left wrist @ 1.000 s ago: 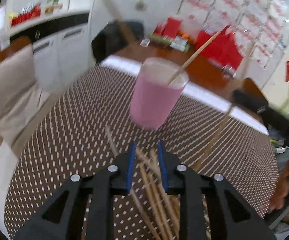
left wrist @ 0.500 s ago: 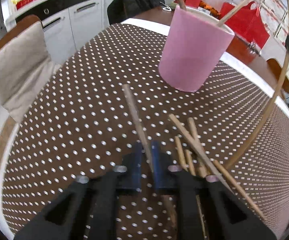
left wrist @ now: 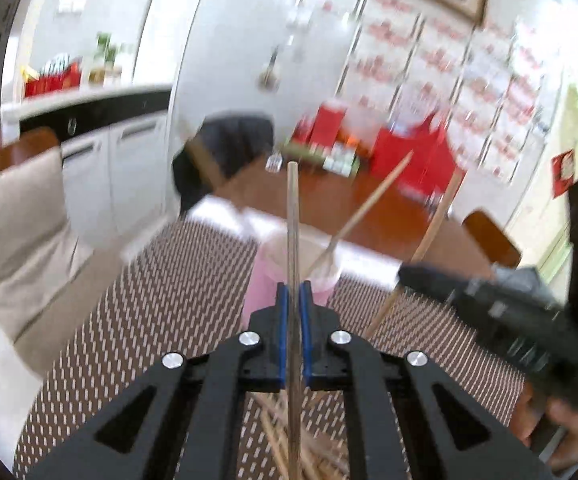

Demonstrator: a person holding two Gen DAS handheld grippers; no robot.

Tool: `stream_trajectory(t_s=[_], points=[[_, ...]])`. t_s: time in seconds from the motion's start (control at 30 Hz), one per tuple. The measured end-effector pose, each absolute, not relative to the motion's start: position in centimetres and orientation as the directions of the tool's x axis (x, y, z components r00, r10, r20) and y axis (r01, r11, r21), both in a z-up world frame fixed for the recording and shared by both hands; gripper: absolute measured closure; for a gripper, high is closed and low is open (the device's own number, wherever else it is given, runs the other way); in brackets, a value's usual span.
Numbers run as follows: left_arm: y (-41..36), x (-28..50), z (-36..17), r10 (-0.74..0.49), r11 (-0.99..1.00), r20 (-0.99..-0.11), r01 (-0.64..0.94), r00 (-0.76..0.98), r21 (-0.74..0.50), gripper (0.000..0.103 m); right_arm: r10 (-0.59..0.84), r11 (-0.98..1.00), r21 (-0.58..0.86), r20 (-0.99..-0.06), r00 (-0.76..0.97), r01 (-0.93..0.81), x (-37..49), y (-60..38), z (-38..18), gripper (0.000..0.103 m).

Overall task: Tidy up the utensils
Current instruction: 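Lower the left chopstick into the cup and open while the right gripper does the same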

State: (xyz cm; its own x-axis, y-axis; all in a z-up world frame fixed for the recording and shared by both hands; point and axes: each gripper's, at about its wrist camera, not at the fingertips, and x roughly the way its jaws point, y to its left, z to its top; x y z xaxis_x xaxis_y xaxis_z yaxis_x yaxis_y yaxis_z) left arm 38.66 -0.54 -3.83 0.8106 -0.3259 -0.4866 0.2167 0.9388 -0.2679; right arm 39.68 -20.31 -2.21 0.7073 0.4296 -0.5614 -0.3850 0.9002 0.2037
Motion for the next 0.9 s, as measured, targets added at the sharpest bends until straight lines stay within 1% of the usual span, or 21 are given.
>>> stream_trajectory(t_s=[0.2, 0.23, 0.37, 0.43, 0.5, 0.63, 0.73, 0.9], points=[[-3.0, 38.5, -0.4, -0.369, 0.922, -0.283, 0.31, 0.885, -0.233, 0.097, 0.441, 0.896, 0.211, -0.513, 0.736, -0.39, 39.9, -21.1, 0.0, 0.097], [-3.4, 38.4, 0.2, -0.372, 0.92, -0.264, 0.318, 0.89, -0.228, 0.097, 0.443, 0.896, 0.212, -0.502, 0.742, -0.391, 40.0, -21.3, 0.5, 0.097], [-4.7, 39.3, 1.6, -0.359, 0.924, -0.151, 0.328, 0.921, -0.197, 0.097, 0.449, 0.893, 0.216, -0.458, 0.767, -0.394, 40.3, -21.9, 2.4, 0.097], [-5.1, 39.5, 2.4, -0.347, 0.928, -0.112, 0.323, 0.931, -0.188, 0.097, 0.451, 0.893, 0.219, -0.434, 0.78, -0.394, 40.6, -22.3, 3.4, 0.097], [-5.3, 39.8, 2.7, -0.33, 0.931, -0.044, 0.317, 0.943, -0.182, 0.097, 0.455, 0.891, 0.223, -0.415, 0.788, -0.396, 40.9, -22.5, 4.1, 0.097], [-5.7, 40.3, 3.1, -0.282, 0.945, 0.039, 0.285, 0.959, -0.159, 0.097, 0.463, 0.886, 0.226, -0.38, 0.8, -0.405, 41.6, -22.7, 5.5, 0.097], [-5.9, 40.9, 3.3, -0.257, 0.951, 0.084, 0.267, 0.963, -0.154, 0.097, 0.467, 0.884, 0.227, -0.364, 0.806, -0.409, 42.0, -22.6, 6.0, 0.097], [-5.9, 42.1, 3.3, -0.227, 0.956, 0.125, 0.246, 0.966, -0.163, 0.097, 0.458, 0.889, 0.215, -0.363, 0.812, -0.405, 43.1, -22.5, 6.1, 0.097]])
